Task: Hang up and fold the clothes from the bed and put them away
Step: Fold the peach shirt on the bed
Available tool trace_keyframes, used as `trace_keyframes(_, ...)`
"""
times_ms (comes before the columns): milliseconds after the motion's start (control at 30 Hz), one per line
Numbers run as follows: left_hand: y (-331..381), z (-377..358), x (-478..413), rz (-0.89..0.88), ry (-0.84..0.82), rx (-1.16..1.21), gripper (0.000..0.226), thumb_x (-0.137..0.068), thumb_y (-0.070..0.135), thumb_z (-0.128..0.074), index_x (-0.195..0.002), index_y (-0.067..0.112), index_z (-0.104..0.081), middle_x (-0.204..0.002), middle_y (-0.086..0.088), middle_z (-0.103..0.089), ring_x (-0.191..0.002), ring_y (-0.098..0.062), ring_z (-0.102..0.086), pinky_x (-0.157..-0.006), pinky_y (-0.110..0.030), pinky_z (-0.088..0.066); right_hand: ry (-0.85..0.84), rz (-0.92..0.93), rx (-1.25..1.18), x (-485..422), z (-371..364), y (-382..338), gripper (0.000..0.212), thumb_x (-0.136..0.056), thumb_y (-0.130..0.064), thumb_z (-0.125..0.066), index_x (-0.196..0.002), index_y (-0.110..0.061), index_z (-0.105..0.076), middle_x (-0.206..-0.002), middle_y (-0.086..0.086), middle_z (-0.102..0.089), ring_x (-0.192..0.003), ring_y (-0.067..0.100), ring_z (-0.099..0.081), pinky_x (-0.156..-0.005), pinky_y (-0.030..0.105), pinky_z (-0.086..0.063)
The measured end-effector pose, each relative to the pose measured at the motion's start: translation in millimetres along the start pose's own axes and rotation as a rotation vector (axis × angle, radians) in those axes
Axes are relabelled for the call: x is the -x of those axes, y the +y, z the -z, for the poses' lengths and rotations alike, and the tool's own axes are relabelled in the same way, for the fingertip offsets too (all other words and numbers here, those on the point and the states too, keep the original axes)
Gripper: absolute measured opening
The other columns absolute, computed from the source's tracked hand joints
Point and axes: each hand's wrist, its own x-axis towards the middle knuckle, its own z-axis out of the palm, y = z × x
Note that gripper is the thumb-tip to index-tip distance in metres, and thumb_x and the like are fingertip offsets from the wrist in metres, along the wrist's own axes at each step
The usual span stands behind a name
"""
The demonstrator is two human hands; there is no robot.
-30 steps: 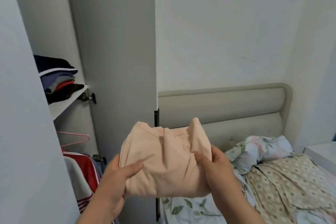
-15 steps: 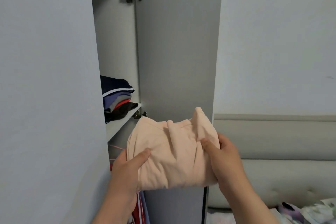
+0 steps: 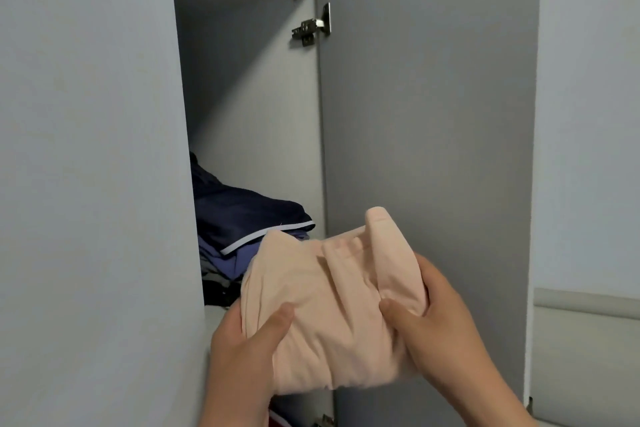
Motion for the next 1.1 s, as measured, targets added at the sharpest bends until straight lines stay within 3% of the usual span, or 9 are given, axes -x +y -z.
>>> trace_keyframes(67, 6, -8, -11, -0.045, 0.022, 0.010, 0.024, -0.080, 0.015, -0.078, -0.092, 0.033, -0.069, -0.085, 0.023, -0.073, -0.075, 0.001, -0.069, -0.064, -0.025, -0.049, 0.007, 0.053, -0.022, -18, -5, -6, 0.056, -0.081, -0.005, -0.066, -0.112, -0.051, -0.059, -0.108, -0.037, -0.064, -0.100, -0.015, -0.059, -0.071, 0.008, -0.046)
trace_keyframes(200, 26, -24, -36, -0.123, 0.074, 0.051, 0.024, -0.083, 0.015, -0.076, -0.096, 0.033, -0.067, -0.096, 0.013, -0.074, -0.089, -0.010, -0.069, -0.072, -0.030, -0.052, 0.024, 0.123, -0.065, -56, -14, -22, 0.051, -0.082, -0.004, -0.067, -0.107, -0.049, -0.061, -0.103, -0.035, -0.067, -0.095, -0.014, -0.062, -0.070, 0.005, -0.045)
trace_keyframes(300, 42, -36, -58, -0.205, 0.105, 0.078, 0.029, -0.084, 0.015, -0.075, -0.097, 0.039, -0.065, -0.098, 0.018, -0.071, -0.090, -0.003, -0.067, -0.070, -0.024, -0.051, 0.053, 0.193, -0.052, -90, -24, -33, 0.047, -0.083, -0.006, -0.068, -0.102, -0.049, -0.060, -0.101, -0.035, -0.066, -0.093, -0.013, -0.062, -0.069, 0.002, -0.044)
trace_keyframes(467, 63, -57, -99, -0.348, 0.257, 0.075, 0.036, -0.083, 0.012, -0.072, -0.107, 0.039, -0.066, -0.097, 0.026, -0.068, -0.086, 0.010, -0.065, -0.064, -0.010, -0.051, 0.047, 0.270, -0.081, -157, -54, -42, 0.040, -0.084, -0.012, -0.069, -0.112, -0.041, -0.061, -0.101, -0.027, -0.067, -0.097, -0.008, -0.060, -0.080, 0.012, -0.046)
trace_keyframes(633, 80, -69, -155, -0.378, 0.408, 0.105, 0.044, -0.082, 0.008, -0.069, -0.120, 0.028, -0.067, -0.106, 0.014, -0.069, -0.094, -0.006, -0.066, -0.072, -0.020, -0.052, -0.038, 0.255, -0.241, -224, -89, -45, 0.037, -0.084, -0.012, -0.070, -0.110, -0.037, -0.060, -0.096, -0.027, -0.062, -0.083, -0.018, -0.058, -0.062, -0.002, -0.040)
trace_keyframes(800, 76, -64, -205, -0.372, 0.587, -0.029, 0.045, -0.080, 0.014, -0.068, -0.122, 0.029, -0.060, -0.105, 0.011, -0.065, -0.093, -0.017, -0.065, -0.078, -0.030, -0.051, -0.159, 0.202, -0.346, -281, -135, -29, 0.034, -0.082, -0.010, -0.072, -0.103, -0.035, -0.063, -0.092, -0.022, -0.063, -0.079, -0.009, -0.062, -0.057, 0.002, -0.043)
trace_keyframes(900, 58, -56, -214, -0.232, 0.762, -0.201, 0.054, -0.086, 0.020, -0.066, -0.136, 0.018, -0.046, -0.125, -0.011, -0.060, -0.103, -0.034, -0.061, -0.081, -0.033, -0.041, -0.288, 0.126, -0.205, -299, -174, -1, 0.042, -0.085, -0.006, -0.067, -0.124, -0.023, -0.062, -0.106, -0.012, -0.063, -0.106, 0.013, -0.064, -0.080, 0.014, -0.045)
trace_keyframes(1000, 52, -52, -213, -0.135, 0.778, -0.397, 0.067, -0.090, 0.027, -0.064, -0.147, 0.021, -0.031, -0.141, -0.020, -0.046, -0.116, -0.042, -0.053, -0.083, -0.037, -0.039, -0.403, 0.037, -0.051, -306, -200, 27, 0.049, -0.089, -0.009, -0.066, -0.136, -0.014, -0.056, -0.133, 0.006, -0.060, -0.123, 0.023, -0.057, -0.098, 0.025, -0.042)
trace_keyframes(1100, 57, -49, -209, -0.330, 0.842, -0.976, 0.068, -0.090, 0.027, -0.063, -0.150, 0.027, -0.031, -0.153, -0.015, -0.032, -0.135, -0.039, -0.036, -0.102, -0.051, -0.037, -0.392, 0.111, 0.055, -316, -208, 29, 0.046, -0.093, -0.020, -0.063, -0.138, -0.017, -0.057, -0.142, 0.005, -0.057, -0.129, 0.023, -0.054, -0.105, 0.027, -0.038)
